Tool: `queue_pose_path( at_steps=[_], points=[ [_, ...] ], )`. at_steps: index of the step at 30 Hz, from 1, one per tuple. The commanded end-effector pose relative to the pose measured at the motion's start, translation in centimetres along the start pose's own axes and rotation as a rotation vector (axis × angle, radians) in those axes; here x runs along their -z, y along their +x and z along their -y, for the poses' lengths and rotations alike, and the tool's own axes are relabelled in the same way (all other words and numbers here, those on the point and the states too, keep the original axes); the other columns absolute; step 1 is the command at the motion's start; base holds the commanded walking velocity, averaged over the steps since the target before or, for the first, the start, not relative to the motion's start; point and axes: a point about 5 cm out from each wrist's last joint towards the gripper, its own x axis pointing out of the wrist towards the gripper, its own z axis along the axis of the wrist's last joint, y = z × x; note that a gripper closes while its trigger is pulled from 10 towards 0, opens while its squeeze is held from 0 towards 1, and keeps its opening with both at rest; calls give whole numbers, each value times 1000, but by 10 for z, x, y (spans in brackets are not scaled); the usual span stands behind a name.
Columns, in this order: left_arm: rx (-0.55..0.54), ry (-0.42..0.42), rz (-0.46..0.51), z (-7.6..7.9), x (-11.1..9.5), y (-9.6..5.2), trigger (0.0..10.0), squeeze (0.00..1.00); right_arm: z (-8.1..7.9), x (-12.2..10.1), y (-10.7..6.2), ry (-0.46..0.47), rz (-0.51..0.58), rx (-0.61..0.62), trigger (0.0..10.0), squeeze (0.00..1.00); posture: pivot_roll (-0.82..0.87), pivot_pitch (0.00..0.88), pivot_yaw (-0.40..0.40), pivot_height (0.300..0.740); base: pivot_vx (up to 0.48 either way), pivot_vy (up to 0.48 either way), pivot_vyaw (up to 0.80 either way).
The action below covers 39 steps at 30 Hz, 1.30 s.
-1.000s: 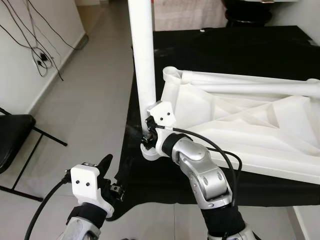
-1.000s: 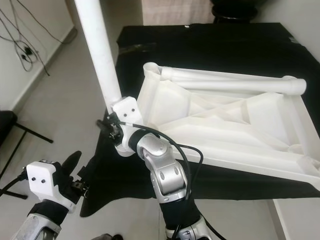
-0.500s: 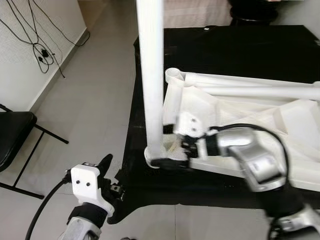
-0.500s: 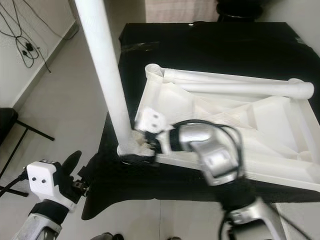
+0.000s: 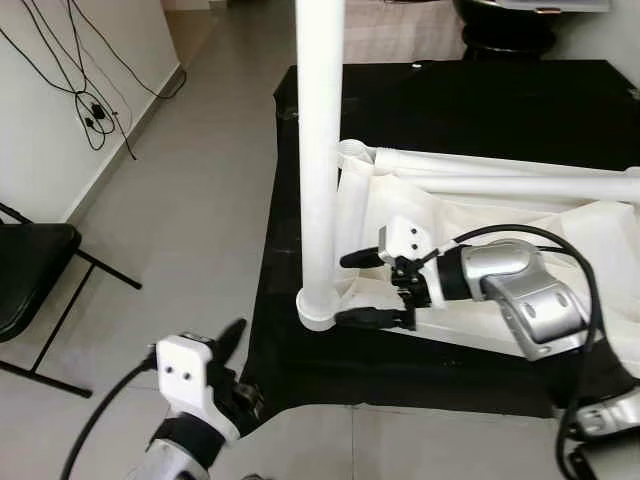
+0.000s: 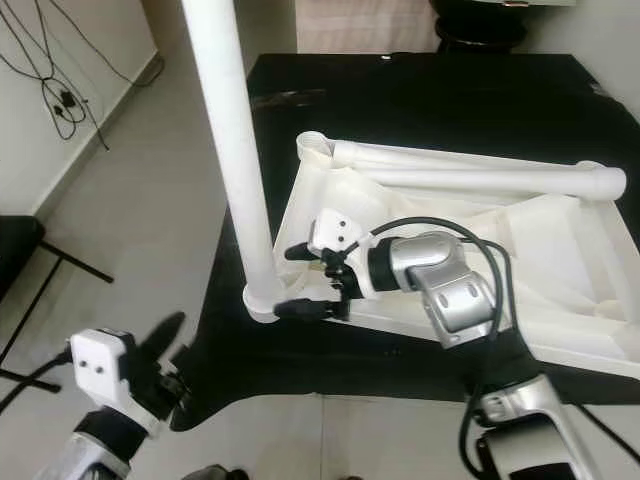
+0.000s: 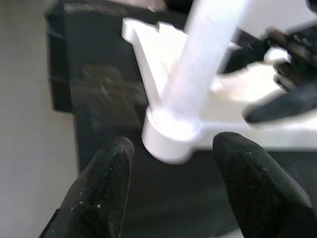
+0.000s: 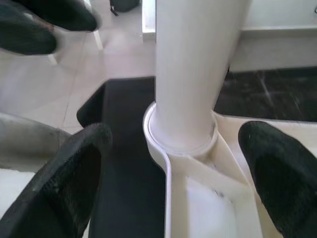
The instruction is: Building children table
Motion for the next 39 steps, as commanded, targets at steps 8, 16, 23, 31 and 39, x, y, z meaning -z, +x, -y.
queue_pose_path(
  at_steps=[8, 16, 23, 31, 39],
  points=[
    [163, -7, -84, 14, 6, -7, 10000, 0, -7, 13, -19, 18, -59, -43, 10000, 0, 62, 90, 11, 740, 0, 0, 0],
    [104, -7, -61, 1, 6, -3, 10000, 0, -10, 39, -12, 77, -245, 93, 10000, 0, 56, 79, 19, 740, 0, 0, 0],
    [110, -11, -61, 0, 7, -2, 10000, 0, -19, 39, -18, 99, -219, 37, 10000, 0, 45, 73, 24, 740, 0, 0, 0],
    [115, -22, -54, -3, 7, 2, 10000, 0, -17, 55, -15, 101, -368, 154, 10000, 0, 36, 71, 20, 740, 0, 0, 0],
    [108, -24, -43, -3, 7, 4, 10000, 0, -11, 66, -9, 124, -451, 313, 0, 0, 34, 77, 15, 740, 0, 0, 0]
  ],
)
